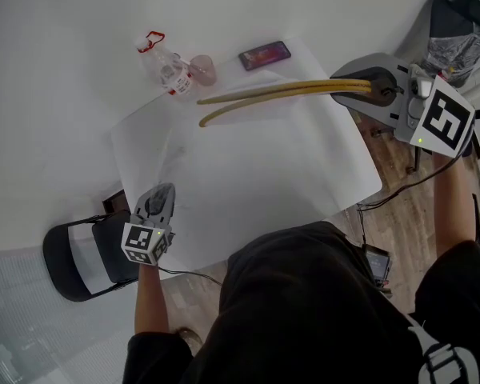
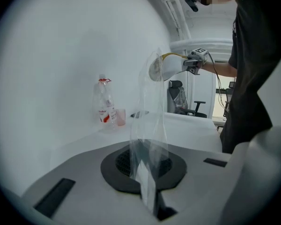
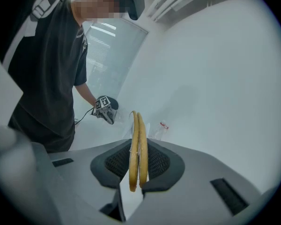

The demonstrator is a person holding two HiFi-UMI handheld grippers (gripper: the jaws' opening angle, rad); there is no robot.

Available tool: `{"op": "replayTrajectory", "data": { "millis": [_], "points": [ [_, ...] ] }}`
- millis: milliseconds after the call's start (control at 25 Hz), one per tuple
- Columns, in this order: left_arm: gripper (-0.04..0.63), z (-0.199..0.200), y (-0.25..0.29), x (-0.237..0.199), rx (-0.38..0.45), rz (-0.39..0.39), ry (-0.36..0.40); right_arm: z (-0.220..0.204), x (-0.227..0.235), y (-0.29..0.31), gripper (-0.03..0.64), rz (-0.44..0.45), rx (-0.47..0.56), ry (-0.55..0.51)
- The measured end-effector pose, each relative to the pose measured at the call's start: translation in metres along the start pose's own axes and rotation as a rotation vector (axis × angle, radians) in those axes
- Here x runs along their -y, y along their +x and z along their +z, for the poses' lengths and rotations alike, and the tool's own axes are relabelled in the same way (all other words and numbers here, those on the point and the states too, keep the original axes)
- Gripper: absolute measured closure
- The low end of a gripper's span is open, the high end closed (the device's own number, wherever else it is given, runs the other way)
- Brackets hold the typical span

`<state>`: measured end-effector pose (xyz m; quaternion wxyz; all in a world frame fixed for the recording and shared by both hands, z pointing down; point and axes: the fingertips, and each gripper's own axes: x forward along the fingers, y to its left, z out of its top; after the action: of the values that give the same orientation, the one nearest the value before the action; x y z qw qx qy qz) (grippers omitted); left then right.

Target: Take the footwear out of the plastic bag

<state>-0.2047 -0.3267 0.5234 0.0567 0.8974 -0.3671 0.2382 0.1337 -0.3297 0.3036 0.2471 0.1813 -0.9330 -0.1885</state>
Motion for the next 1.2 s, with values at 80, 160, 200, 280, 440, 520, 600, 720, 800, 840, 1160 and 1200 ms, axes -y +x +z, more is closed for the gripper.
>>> {"op": "replayTrajectory", "data": {
  "millis": [80,160,200,280,440,520,600,720,800,840,1160,1200],
  "points": [
    [0.574,0.01,-0.001,-0.003,0.02,0.023,-0.007,0.005,0.007,-0.007,0.548,-0.064,0.054,0.018],
    [0.574,0.023,-0.003,-0.005,0.034,0.049,-0.002,0.011,0.014,-0.014,0.548,-0.129,0.119,0.038],
    [0.574,0.03,-0.003,-0.006,0.042,0.065,0.003,0.014,0.016,-0.017,0.548,-0.16,0.151,0.052],
    [0.574,0.044,-0.005,-0.008,0.055,0.108,0.009,0.018,0.019,-0.024,0.548,-0.217,0.202,0.079],
    [0.574,0.073,-0.009,-0.012,0.112,0.202,-0.022,0.018,0.019,-0.037,0.548,-0.323,0.283,0.131],
    [0.574,0.083,-0.011,-0.011,0.142,0.24,-0.059,0.012,0.018,-0.045,0.548,-0.372,0.328,0.174],
    [0.574,0.09,-0.013,-0.009,0.161,0.261,-0.092,0.005,0.019,-0.052,0.548,-0.438,0.376,0.234],
    [0.574,0.097,-0.013,-0.005,0.175,0.269,-0.099,-0.006,0.018,-0.06,0.548,-0.539,0.429,0.318],
    [0.574,0.102,-0.014,-0.003,0.178,0.278,-0.093,-0.013,0.015,-0.062,0.548,-0.583,0.446,0.357],
    [0.574,0.104,-0.014,-0.002,0.178,0.283,-0.09,-0.016,0.013,-0.063,0.548,-0.599,0.45,0.373],
    [0.574,0.116,-0.013,0.002,0.186,0.29,-0.083,-0.025,0.008,-0.059,0.548,-0.632,0.463,0.418],
    [0.574,0.116,-0.013,0.003,0.187,0.29,-0.084,-0.025,0.009,-0.06,0.548,-0.635,0.466,0.418]
  ]
}}
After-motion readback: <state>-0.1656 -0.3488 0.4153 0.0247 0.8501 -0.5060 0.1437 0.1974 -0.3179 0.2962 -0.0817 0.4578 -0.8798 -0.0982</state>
